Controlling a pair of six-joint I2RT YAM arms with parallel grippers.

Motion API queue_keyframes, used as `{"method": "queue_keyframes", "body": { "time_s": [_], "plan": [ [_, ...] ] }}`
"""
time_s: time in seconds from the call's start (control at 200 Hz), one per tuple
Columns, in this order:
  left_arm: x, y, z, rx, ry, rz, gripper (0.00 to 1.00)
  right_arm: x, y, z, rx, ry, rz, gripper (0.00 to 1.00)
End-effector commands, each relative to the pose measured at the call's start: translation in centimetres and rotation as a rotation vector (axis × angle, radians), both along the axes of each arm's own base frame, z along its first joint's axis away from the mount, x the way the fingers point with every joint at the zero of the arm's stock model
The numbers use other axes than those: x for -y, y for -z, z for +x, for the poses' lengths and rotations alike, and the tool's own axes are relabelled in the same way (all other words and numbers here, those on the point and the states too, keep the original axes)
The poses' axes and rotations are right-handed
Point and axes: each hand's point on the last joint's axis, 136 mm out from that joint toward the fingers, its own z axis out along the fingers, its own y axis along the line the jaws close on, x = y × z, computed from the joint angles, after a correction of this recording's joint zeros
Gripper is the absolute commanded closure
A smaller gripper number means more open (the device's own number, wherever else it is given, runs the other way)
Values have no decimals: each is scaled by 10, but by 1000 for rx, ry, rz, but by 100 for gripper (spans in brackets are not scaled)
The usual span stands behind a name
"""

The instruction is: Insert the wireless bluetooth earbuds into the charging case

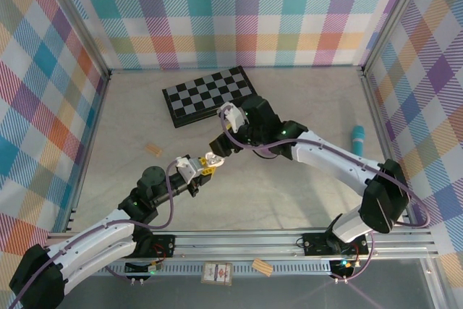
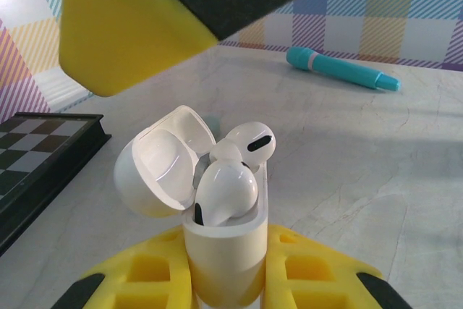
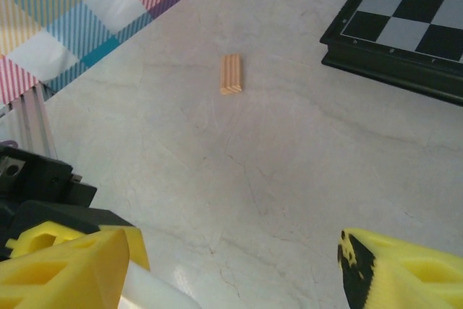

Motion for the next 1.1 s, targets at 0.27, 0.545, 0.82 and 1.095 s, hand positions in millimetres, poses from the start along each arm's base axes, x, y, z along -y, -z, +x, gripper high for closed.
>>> {"method": "queue_keyframes", "body": {
  "time_s": [0.27, 0.545, 0.82, 1.095],
  "plan": [
    [1, -17, 3, 49, -11, -60, 88, 14, -1, -40, 30, -138, 27, 13],
    [0, -22, 3, 41, -16, -74, 88, 24, 23, -30, 58, -100, -77, 11],
    [-5, -22, 2, 44, -32, -80, 88, 34, 29, -25, 86, -58, -123, 11],
    [-6, -22, 1, 43, -33, -80, 88, 37, 26, -18, 84, -6, -119, 12]
  ]
}}
